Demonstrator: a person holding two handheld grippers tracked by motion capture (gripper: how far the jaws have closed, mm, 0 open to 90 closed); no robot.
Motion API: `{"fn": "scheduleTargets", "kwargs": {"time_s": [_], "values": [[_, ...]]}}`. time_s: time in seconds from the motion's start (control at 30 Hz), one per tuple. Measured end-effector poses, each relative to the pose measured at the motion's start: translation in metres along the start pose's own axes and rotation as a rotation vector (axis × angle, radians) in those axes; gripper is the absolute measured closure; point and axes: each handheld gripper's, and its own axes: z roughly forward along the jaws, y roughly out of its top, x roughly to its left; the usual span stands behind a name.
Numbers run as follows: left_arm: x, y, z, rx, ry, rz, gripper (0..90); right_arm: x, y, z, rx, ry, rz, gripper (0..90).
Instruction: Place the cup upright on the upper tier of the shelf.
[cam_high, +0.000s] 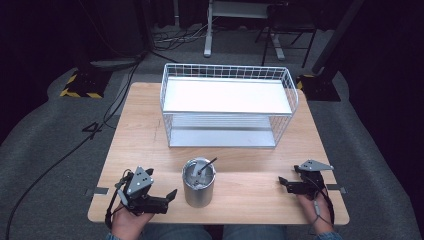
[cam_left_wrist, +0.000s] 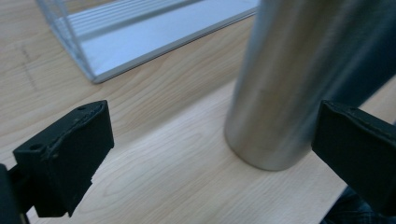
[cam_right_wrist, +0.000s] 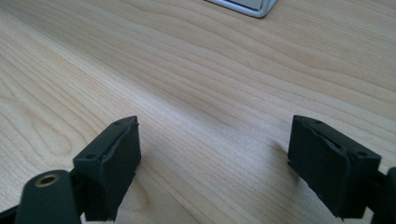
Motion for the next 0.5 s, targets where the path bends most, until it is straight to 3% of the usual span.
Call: {"fn": "scheduleTargets", "kwargs": {"time_s": [0.23, 0.5], "values": [[-0.019, 0.005, 0.005, -0.011, -0.063, 0.036, 0.0, 0.0, 0.0, 0.0, -0.001, -0.001, -0.002, 17.6], [-0.036, 0.007, 0.017, -0.018, -0.088, 0.077, 0.0, 0.0, 0.0, 0.0, -0.002, -0.003, -0.003, 17.7]]}}
